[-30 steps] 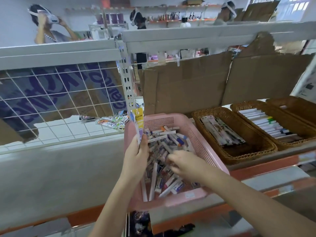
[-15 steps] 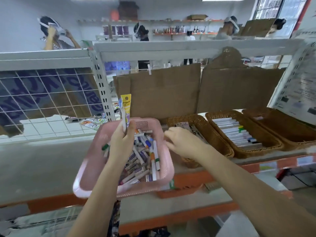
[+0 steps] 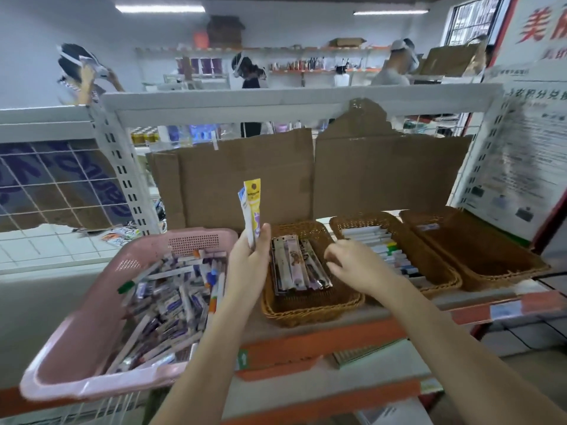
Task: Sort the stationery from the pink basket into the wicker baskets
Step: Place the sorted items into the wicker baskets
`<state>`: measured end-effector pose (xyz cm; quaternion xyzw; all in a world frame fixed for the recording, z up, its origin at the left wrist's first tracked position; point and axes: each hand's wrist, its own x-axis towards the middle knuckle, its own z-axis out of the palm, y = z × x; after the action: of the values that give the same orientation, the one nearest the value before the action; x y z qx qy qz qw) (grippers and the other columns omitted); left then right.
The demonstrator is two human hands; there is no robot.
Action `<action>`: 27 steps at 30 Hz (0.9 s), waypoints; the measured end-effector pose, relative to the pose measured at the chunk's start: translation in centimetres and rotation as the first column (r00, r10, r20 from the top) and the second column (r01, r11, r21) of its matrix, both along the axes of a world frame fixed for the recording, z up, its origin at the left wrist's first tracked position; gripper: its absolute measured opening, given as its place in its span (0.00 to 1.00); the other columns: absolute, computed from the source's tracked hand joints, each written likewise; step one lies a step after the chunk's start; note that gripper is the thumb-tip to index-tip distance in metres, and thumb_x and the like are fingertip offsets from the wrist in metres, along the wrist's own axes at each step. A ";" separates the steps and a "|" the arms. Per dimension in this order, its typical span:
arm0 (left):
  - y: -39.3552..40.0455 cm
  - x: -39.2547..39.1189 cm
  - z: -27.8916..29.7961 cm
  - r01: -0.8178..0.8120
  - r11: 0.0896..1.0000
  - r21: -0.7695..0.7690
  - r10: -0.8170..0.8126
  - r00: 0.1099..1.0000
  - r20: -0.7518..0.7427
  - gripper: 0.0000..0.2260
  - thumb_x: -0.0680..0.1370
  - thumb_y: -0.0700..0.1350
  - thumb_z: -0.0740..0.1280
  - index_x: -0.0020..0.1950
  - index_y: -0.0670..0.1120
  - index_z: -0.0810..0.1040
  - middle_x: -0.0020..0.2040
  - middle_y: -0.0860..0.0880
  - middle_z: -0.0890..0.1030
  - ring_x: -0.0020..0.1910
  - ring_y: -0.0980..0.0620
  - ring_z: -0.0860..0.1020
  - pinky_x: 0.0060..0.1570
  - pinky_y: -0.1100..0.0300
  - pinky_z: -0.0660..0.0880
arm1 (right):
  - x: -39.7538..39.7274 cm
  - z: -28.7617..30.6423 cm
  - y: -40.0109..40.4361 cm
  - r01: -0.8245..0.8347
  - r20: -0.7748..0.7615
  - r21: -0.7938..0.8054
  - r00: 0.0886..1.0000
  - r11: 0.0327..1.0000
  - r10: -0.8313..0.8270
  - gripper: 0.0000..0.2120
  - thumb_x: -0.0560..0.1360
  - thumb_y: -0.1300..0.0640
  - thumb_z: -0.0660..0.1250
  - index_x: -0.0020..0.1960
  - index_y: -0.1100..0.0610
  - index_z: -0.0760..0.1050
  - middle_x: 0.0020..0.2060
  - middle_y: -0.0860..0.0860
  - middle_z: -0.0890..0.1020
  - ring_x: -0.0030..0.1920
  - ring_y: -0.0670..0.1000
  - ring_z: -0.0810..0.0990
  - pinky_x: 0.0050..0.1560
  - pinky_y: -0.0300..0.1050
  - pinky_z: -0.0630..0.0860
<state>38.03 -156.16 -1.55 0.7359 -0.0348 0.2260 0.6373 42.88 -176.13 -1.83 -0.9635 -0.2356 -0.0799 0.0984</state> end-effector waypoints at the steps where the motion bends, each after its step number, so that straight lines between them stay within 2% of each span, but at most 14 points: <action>1: -0.7 0.2 -0.5 0.022 1.000 -0.003 -0.022 1.000 -0.005 0.10 0.74 0.64 0.59 0.35 0.62 0.71 0.24 0.57 0.64 0.24 0.58 0.62 0.28 0.59 0.59 | 0.1 -0.7 -0.4 0.018 -0.023 0.001 1.000 1.000 -0.018 0.10 0.80 0.55 0.59 0.58 0.55 0.74 0.53 0.50 0.76 0.52 0.48 0.74 0.51 0.41 0.72; 5: -2.9 0.9 -2.5 0.053 0.998 -0.023 -0.053 0.998 -0.033 0.12 0.76 0.61 0.59 0.33 0.63 0.72 0.23 0.58 0.66 0.23 0.60 0.64 0.27 0.63 0.61 | 0.4 -3.2 -1.2 0.060 -0.097 -0.008 0.993 0.998 -0.061 0.11 0.80 0.56 0.59 0.60 0.56 0.74 0.55 0.51 0.76 0.54 0.49 0.74 0.54 0.43 0.73; 8: -3.8 1.6 -3.9 0.009 0.999 -0.038 -0.011 0.998 -0.063 0.11 0.78 0.59 0.60 0.37 0.57 0.73 0.24 0.61 0.71 0.24 0.63 0.69 0.25 0.72 0.63 | 0.4 -4.4 -1.3 0.060 -0.092 -0.003 0.994 0.998 -0.060 0.11 0.80 0.56 0.58 0.59 0.56 0.74 0.54 0.51 0.77 0.54 0.50 0.73 0.55 0.42 0.73; 11: -4.2 2.3 -5.0 0.000 0.998 -0.064 -0.006 0.994 -0.107 0.09 0.79 0.55 0.62 0.41 0.54 0.75 0.26 0.63 0.73 0.25 0.66 0.69 0.26 0.73 0.64 | 0.5 -5.2 -1.6 0.030 -0.065 0.010 0.997 0.999 -0.030 0.10 0.80 0.56 0.57 0.57 0.57 0.73 0.52 0.51 0.76 0.55 0.50 0.72 0.55 0.42 0.72; 14: -4.5 2.6 -5.2 0.010 0.995 -0.096 -0.021 0.993 -0.114 0.10 0.79 0.52 0.63 0.38 0.54 0.75 0.25 0.62 0.73 0.24 0.65 0.69 0.26 0.73 0.64 | 0.9 -5.2 -1.5 -0.021 -0.066 0.071 0.998 0.997 0.025 0.10 0.80 0.55 0.57 0.57 0.57 0.74 0.52 0.50 0.76 0.55 0.48 0.72 0.55 0.41 0.72; 16: -4.6 2.8 -5.1 0.023 0.992 -0.120 -0.038 0.992 -0.119 0.11 0.80 0.49 0.63 0.37 0.53 0.75 0.26 0.61 0.73 0.24 0.65 0.68 0.26 0.74 0.64 | 1.2 -4.4 -1.2 -0.045 -0.107 0.187 0.992 0.981 0.066 0.10 0.80 0.54 0.59 0.57 0.54 0.75 0.52 0.47 0.77 0.55 0.45 0.73 0.54 0.38 0.72; 19: -5.0 2.9 -4.9 0.081 0.993 -0.089 -0.095 0.982 -0.163 0.09 0.80 0.48 0.61 0.43 0.47 0.76 0.25 0.60 0.74 0.24 0.65 0.70 0.26 0.74 0.65 | 1.8 -2.2 -0.6 -0.051 -0.176 0.470 0.973 0.881 0.150 0.06 0.78 0.51 0.63 0.54 0.46 0.77 0.47 0.36 0.77 0.48 0.35 0.75 0.45 0.28 0.70; 21: -5.2 2.9 -4.8 0.138 0.985 -0.099 -0.155 0.970 -0.189 0.09 0.79 0.51 0.62 0.42 0.50 0.77 0.24 0.60 0.74 0.23 0.65 0.70 0.26 0.74 0.65 | 2.2 -0.7 -0.1 -0.033 -0.233 0.657 0.941 0.753 0.245 0.05 0.77 0.51 0.66 0.51 0.43 0.77 0.46 0.35 0.80 0.47 0.31 0.76 0.43 0.24 0.70; 23: -5.3 2.9 -4.7 0.209 0.972 -0.108 -0.227 0.954 -0.197 0.12 0.77 0.53 0.61 0.35 0.56 0.78 0.23 0.59 0.73 0.23 0.64 0.68 0.26 0.73 0.65 | 2.5 0.4 0.7 -0.016 -0.282 0.782 0.882 0.623 0.377 0.05 0.75 0.52 0.69 0.49 0.42 0.77 0.45 0.34 0.81 0.48 0.31 0.77 0.43 0.23 0.70; 25: -5.3 2.9 -4.8 0.261 0.961 -0.092 -0.275 0.937 -0.214 0.16 0.80 0.52 0.61 0.32 0.60 0.78 0.23 0.58 0.73 0.23 0.64 0.68 0.27 0.73 0.65 | 2.7 0.9 1.4 -0.009 -0.313 0.827 0.823 0.563 0.473 0.05 0.74 0.53 0.70 0.48 0.43 0.77 0.44 0.36 0.82 0.48 0.33 0.78 0.45 0.25 0.72; 27: -5.2 3.1 -4.9 0.262 0.960 -0.099 -0.279 0.931 -0.236 0.15 0.79 0.52 0.63 0.31 0.59 0.76 0.24 0.58 0.72 0.24 0.62 0.67 0.28 0.70 0.65 | 3.0 0.8 1.9 0.011 -0.337 0.846 0.785 0.532 0.520 0.05 0.74 0.54 0.70 0.48 0.46 0.78 0.46 0.42 0.84 0.50 0.41 0.81 0.51 0.35 0.76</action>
<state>41.16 -161.40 -6.45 0.7252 -0.0487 0.0435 0.6854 45.87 -174.23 -1.07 -0.7376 -0.2779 0.1202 0.6035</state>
